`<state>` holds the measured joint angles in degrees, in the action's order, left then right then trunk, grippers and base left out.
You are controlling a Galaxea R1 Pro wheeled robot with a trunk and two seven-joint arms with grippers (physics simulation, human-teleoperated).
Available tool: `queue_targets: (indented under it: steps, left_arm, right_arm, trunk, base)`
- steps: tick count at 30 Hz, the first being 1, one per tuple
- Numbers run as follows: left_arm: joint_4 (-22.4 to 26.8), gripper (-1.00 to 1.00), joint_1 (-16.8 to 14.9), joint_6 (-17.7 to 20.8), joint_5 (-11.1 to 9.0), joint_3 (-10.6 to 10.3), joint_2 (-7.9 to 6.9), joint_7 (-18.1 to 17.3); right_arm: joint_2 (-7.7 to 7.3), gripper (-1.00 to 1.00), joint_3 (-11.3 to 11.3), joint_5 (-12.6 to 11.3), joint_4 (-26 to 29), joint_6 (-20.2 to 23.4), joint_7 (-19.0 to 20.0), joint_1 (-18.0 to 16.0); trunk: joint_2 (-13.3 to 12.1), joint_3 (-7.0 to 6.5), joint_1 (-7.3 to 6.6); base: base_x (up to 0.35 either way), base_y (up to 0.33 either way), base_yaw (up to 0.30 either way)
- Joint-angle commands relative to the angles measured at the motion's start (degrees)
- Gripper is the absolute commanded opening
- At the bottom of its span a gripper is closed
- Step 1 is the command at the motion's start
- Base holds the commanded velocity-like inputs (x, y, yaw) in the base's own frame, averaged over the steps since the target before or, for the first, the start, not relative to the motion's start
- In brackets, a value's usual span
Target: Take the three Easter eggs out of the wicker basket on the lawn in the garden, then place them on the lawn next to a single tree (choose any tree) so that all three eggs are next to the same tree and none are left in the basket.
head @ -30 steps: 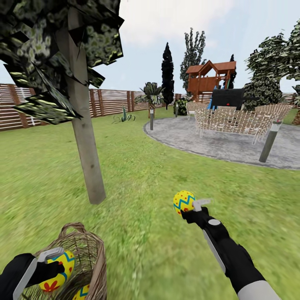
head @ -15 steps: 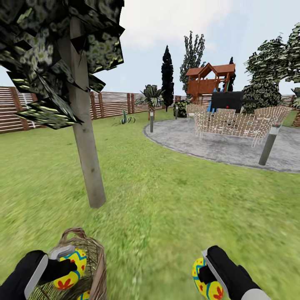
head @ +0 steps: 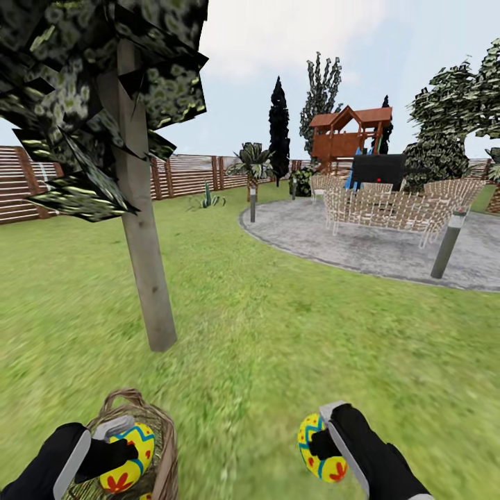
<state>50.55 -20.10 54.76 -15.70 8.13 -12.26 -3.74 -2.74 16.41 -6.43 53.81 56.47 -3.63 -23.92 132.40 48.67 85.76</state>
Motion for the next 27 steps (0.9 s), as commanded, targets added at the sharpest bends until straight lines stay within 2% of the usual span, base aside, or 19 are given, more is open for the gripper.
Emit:
queue_targets:
  steps: [1,2,4,6,7,9,10,12,13,14,16,18,19,22,24,26,27]
  left_arm:
    - [-0.1,-1.00,0.0,0.3,0.3,0.1,0.24,-0.4]
    - [-0.1,-1.00,0.0,0.3,0.3,0.1,0.51,-0.4]
    - [-0.2,-1.00,0.0,0.3,0.4,0.1,0.61,-0.4]
    - [-1.2,-1.00,0.0,0.3,0.4,0.0,0.91,-0.4]
    - [-2.4,-1.00,0.0,0.3,0.4,0.0,1.33,-0.4]
    - [-2.7,-1.00,0.0,0.3,0.4,0.0,1.46,-0.4]
    - [-2.8,-1.00,0.0,0.3,0.4,0.0,1.56,-0.4]
    - [-2.8,-1.00,0.0,0.3,0.4,0.0,1.68,-0.4]
    - [-2.8,-1.00,0.0,0.3,0.4,0.0,1.71,-0.4]
    - [-3.0,-1.00,0.0,0.3,0.5,0.0,1.91,-0.4]
    - [-3.2,-1.00,0.0,0.3,0.5,0.0,2.50,-0.4]
    - [-3.3,-1.00,0.0,0.3,0.5,0.0,2.79,-0.4]
    - [-3.4,-1.00,0.0,0.3,0.5,0.0,2.89,-0.4]
    - [-4.6,-1.00,0.0,0.3,0.5,0.0,3.45,-0.5]
    - [-4.6,-1.00,0.0,0.3,0.5,0.0,3.39,-0.6]
    - [-4.5,-1.00,0.0,0.3,0.5,0.0,3.14,-0.7]
    - [-4.3,-1.00,0.0,0.3,0.5,0.1,2.96,-0.7]
  right_arm:
    - [-0.11,-1.00,0.2,-0.1,-1.0,0.6,-0.6,0.1]
    - [0.39,-1.00,-0.2,0.5,-7.9,0.5,-0.8,0.2]
    - [0.00,-1.00,-0.3,0.5,-9.5,0.6,-0.9,0.2]
    - [-1.69,-1.00,-1.4,0.3,-10.0,0.5,-0.7,0.2]
    - [-2.40,-1.00,-2.7,0.2,-10.0,0.5,-0.5,0.2]
    - [-2.28,-1.00,-2.9,0.4,-8.2,0.6,-0.5,0.2]
    - [-1.63,-1.00,-3.1,-0.1,-3.3,0.6,-0.6,0.9]
    - [-1.08,-1.00,-4.4,0.0,3.2,0.9,-0.8,6.1]
    - [-1.11,-1.00,-6.5,0.5,7.1,1.0,-1.3,10.1]
    - [-1.03,-1.00,-9.5,3.5,11.1,1.0,-2.9,14.2]
    - [-0.56,-1.00,-10.8,7.6,9.2,0.8,-3.8,16.2]
    - [0.17,-1.00,-10.3,8.5,5.1,0.3,-3.8,16.6]
    - [0.81,-1.00,-9.1,8.5,4.3,0.1,-3.8,16.7]
    - [1.00,-1.00,-8.8,8.2,4.6,-0.1,-3.7,16.7]
    - [1.21,-1.00,-8.7,8.2,6.5,-0.5,-3.8,16.6]
    - [1.59,-1.00,-8.0,8.5,11.6,0.0,-3.8,16.6]
    - [1.87,-1.00,-5.8,9.0,15.1,0.3,-3.8,16.6]
  trunk:
    - [-0.4,-0.12,-0.24]
    - [-0.8,-0.30,-0.46]
    - [-1.6,-0.66,-0.90]
    - [-2.4,-1.02,-1.33]
    - [-2.8,-1.20,-1.55]
    - [-3.6,-1.56,-1.99]
    - [-4.0,-1.74,-2.21]
    - [-4.8,-2.10,-2.65]
    - [-5.2,-2.28,-2.87]
    - [-5.6,-2.46,-3.09]
    - [-6.4,-2.81,-3.53]
    - [-7.2,-3.17,-3.97]
    - [-7.6,-3.35,-4.19]
    - [-8.8,-3.89,-4.85]
    - [-9.6,-4.25,-5.29]
    - [-9.6,-4.25,-5.29]
    - [-10.0,-4.43,-5.51]
  base:
    - [0.000,0.000,0.000]
    - [0.000,0.000,0.000]
    - [0.000,0.000,0.000]
    - [0.000,0.000,0.000]
    - [0.000,0.000,0.000]
    - [0.000,0.000,0.000]
    - [0.000,0.000,0.000]
    - [0.000,0.000,0.000]
    - [0.000,0.000,0.000]
    - [0.000,0.000,0.000]
    - [0.000,0.000,0.000]
    - [0.000,0.000,0.000]
    - [0.000,0.000,0.000]
    - [0.000,0.000,0.000]
    - [0.000,0.000,0.000]
    - [0.000,0.000,0.000]
    - [0.000,0.000,0.000]
